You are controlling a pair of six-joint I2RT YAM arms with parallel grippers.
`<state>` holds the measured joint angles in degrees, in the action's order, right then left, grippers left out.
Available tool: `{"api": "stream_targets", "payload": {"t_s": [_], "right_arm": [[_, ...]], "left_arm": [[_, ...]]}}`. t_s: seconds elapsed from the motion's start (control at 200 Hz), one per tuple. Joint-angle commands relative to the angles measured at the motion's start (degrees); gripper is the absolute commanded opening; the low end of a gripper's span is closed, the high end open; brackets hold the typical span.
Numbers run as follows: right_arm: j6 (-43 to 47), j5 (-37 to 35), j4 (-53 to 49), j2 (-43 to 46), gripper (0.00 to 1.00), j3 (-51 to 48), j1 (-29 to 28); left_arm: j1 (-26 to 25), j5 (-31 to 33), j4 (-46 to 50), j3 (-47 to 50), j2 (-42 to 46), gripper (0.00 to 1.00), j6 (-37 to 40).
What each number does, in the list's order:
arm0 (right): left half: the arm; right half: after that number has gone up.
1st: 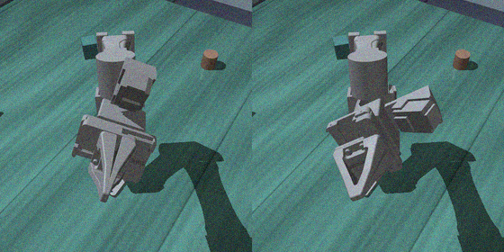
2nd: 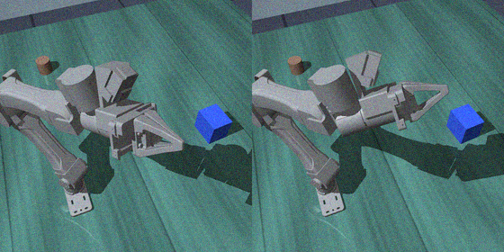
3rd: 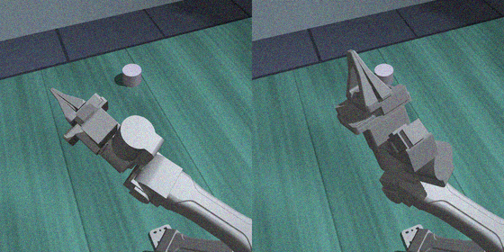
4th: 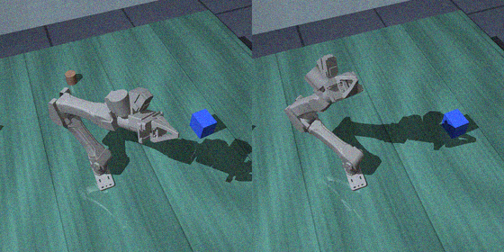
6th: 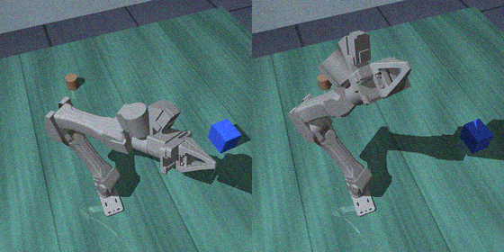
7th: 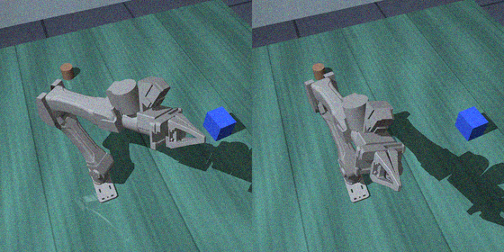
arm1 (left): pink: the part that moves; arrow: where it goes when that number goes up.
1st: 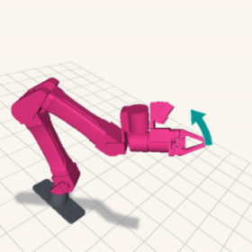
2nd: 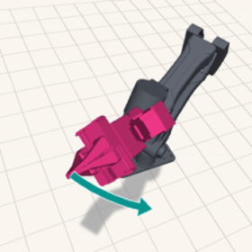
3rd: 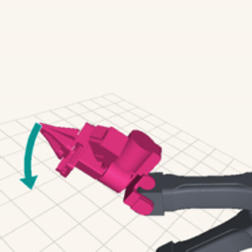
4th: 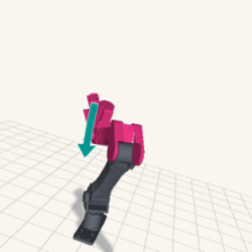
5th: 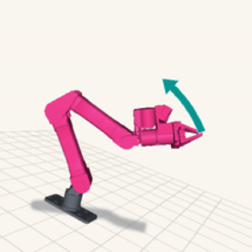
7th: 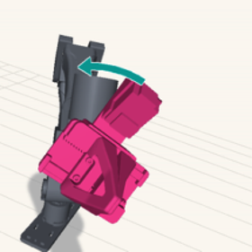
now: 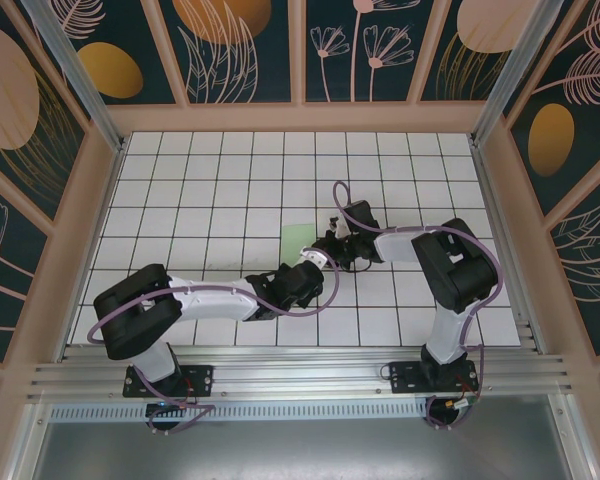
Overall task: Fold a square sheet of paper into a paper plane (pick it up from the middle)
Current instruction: Third fold the triangle at the center of the table.
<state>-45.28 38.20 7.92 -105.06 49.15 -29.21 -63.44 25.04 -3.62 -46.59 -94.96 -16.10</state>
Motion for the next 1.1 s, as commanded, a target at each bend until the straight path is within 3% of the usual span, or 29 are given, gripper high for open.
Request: {"api": "stream_targets", "payload": {"t_s": [0.0,0.28,0.385,0.475,0.876,1.096], "right_arm": [[1.7,-1.2,-1.9,1.6,0.18,1.1,0.6],[6.4,-7.9,-8.5,7.1,0.32,2.2,2.6],[8.0,-7.6,-8.8,7.3,0.29,4.0,2.7],[9.1,-6.3,-8.4,6.1,0.21,6.1,2.1],[16.0,-4.5,-15.4,-7.3,0.16,19.9,-0.2],[20.7,-9.7,-22.0,-12.9,0.15,24.5,-0.7]], "left_arm": [[0.5,-3.5,-0.1,0.3,0.9,0.0,-0.3],[8.3,-22.9,-4.4,3.4,4.9,0.0,-3.7],[9.7,-27.2,-5.5,4.3,5.7,0.0,-4.5],[10.7,-30.2,-5.6,4.2,5.4,0.0,-4.8],[13.2,-35.3,-3.4,2.5,3.4,0.0,-3.8],[14.8,-36.9,-2.6,1.8,2.7,0.0,-3.3]]}}
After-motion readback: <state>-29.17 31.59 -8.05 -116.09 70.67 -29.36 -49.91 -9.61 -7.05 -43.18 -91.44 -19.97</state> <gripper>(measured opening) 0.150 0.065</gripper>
